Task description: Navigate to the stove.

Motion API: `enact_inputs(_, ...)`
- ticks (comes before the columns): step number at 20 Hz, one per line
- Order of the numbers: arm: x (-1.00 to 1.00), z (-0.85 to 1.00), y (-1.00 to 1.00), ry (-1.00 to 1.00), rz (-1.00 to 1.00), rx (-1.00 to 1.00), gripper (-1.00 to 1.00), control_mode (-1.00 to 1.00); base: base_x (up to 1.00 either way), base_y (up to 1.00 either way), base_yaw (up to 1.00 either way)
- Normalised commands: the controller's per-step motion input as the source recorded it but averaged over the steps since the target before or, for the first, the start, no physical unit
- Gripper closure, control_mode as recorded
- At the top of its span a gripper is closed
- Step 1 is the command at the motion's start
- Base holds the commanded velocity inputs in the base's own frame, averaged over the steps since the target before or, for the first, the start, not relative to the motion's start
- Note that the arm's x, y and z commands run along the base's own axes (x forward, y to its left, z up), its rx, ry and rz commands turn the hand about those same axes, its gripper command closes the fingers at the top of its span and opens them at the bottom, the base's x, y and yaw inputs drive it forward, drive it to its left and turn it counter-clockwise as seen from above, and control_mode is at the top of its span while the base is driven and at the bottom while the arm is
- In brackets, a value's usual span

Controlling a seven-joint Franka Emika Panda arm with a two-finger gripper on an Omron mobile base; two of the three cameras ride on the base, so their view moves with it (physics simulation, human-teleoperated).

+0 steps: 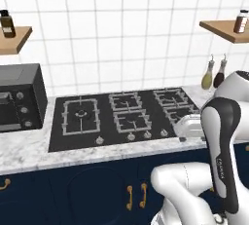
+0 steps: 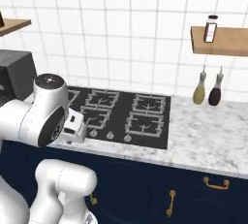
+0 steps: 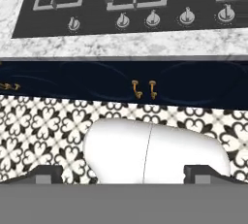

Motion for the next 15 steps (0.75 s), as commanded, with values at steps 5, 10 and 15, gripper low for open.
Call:
enact_inputs(5, 0.00, 0.00, 0.00, 0.00, 0.00, 0.00, -1.00, 1.00, 1.00, 0.23, -0.17)
enact_inputs(10, 0.00, 0.00, 0.00, 0.00, 0.00, 0.00, -1.00, 1.00, 0.07, 0.00, 0.00)
enact_inputs(15, 0.00, 0.00, 0.00, 0.00, 0.00, 0.00, -1.00, 1.00, 0.00, 0.00, 0.00)
